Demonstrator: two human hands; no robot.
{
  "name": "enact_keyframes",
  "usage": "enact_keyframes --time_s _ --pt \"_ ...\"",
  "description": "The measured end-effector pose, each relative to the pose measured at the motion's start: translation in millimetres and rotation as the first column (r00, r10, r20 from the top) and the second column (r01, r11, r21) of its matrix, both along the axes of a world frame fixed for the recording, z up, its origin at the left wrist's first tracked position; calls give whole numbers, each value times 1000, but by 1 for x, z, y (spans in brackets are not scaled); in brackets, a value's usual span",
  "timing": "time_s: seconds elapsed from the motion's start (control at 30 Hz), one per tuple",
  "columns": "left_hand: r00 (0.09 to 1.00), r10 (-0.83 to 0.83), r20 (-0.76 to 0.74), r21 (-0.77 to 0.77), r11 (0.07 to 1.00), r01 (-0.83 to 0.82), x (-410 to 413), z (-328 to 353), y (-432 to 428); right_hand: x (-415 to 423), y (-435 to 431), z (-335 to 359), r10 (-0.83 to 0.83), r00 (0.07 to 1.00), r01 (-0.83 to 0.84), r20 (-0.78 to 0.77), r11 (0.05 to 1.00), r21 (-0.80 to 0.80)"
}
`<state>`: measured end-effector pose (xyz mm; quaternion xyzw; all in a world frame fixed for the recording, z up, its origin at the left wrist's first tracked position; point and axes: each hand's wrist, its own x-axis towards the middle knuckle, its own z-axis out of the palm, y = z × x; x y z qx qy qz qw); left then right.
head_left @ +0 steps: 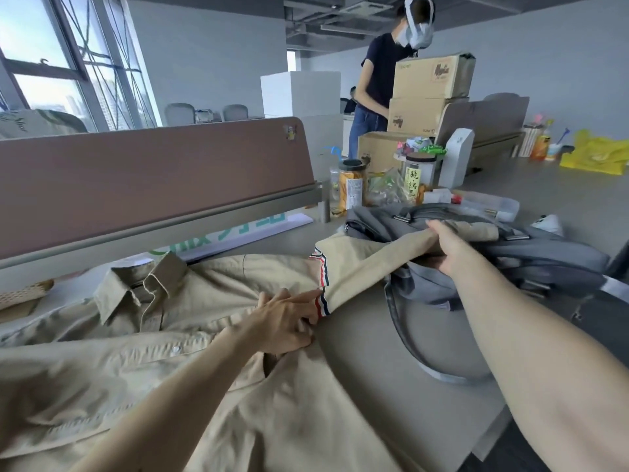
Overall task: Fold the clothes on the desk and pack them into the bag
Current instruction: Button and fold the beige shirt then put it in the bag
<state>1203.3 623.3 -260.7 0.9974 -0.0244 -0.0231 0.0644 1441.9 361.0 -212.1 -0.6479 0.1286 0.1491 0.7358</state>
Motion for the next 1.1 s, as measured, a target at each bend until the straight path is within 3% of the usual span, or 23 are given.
enact_keyframes --time_s 0.17,0.27,0.37,0.53,0.67,0.8,0.97,1.1 --pt "999 -31 -9 13 999 31 3 1 -1 -9 0 17 -160 985 146 59 971 189" --pt "997 -8 72 -197 980 22 9 1 5 -9 -1 38 -175 972 110 157 929 353" --pt "968 178 177 -565 824 -48 14 26 -2 -13 2 73 -150 949 25 276 911 412" --pt "942 305 139 -861 508 -37 6 121 -22 -65 35 151 -16 863 -228 504 880 418" --pt "926 367 91 -957 290 -21 -17 175 -8 -113 75 180 198 697 -470 689 852 231" --pt "904 418 87 -995 85 56 -66 211 10 -169 127 179 373 492 -506 787 858 -90" --pt "863 496 93 -996 37 87 -148 225 45 -251 196 152 609 152 -424 778 751 -506" --pt "744 668 -8 -1000 1 -12 -212 210 72 -314 231 123 743 -120 -312 658 601 -736"
